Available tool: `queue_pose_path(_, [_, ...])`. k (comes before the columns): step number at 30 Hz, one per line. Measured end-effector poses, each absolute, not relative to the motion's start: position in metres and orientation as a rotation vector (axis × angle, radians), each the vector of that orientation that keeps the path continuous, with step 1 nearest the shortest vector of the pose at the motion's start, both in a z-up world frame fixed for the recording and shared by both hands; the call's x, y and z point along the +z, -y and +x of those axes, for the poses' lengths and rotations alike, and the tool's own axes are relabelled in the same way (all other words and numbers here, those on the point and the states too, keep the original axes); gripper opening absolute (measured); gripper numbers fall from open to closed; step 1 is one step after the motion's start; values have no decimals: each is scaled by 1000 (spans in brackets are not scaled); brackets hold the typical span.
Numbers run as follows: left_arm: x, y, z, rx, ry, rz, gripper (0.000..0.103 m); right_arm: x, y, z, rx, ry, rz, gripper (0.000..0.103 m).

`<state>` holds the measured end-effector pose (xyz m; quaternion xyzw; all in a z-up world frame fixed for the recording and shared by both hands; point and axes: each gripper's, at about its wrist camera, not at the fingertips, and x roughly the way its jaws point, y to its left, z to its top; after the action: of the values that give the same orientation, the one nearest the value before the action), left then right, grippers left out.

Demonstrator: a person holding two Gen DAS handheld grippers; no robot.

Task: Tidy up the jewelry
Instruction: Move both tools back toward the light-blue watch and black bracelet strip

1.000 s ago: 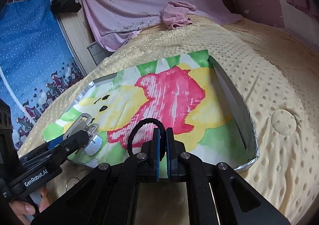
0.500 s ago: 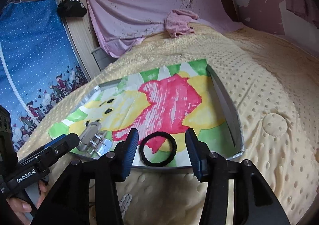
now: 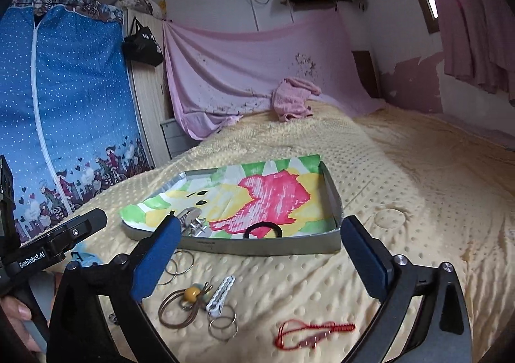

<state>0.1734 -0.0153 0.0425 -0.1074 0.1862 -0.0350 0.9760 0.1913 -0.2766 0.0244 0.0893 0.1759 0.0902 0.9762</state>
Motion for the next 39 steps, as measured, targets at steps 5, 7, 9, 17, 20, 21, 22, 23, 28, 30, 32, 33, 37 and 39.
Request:
queue_pose_path(5, [43,9,140,-29,-332,-191,103,31,274,154,164,-309,174,102])
queue_pose_path(7, [43,6,125,-18,-324,-172,103,34,271,139,158,-296,170,102])
queue_pose_path(9, [42,3,110,-14,-320,-167,103,35,267,125,153,-287,159,102])
queue_pose_path(17, [35,-20,71,51,-327,-150,103,31,244,81,163,-278,112,102])
queue_pose_path(20, [28,-32,69,79,-356,-149,103,29,233,81,184,-294,80,102])
queue_pose_path(21, [26,-38,70,91,-370,-153,103,28,229,83,188,-300,69,102])
queue_pose_path(22, [24,-42,71,100,-381,-159,103,27,225,85,198,-308,58,102])
queue_pose_path(23, [23,-44,72,106,-387,-160,103,27,224,85,203,-311,55,102])
queue_pose_path(28, [23,-44,81,127,-409,-108,103,23,214,99,240,-360,53,102])
queue_pose_path(30, [22,-46,85,135,-415,-110,103,21,209,107,263,-381,51,102])
queue_pose_path(32, [20,-49,90,140,-423,-112,103,18,205,114,284,-407,52,102])
queue_pose_path(33, [20,-49,92,145,-428,-106,103,16,204,117,291,-417,53,102])
queue_pose_path(37, [17,-50,103,149,-450,-82,103,8,196,127,324,-452,56,101])
queue_pose_path(39, [16,-52,106,148,-457,-81,103,5,191,131,341,-465,54,94])
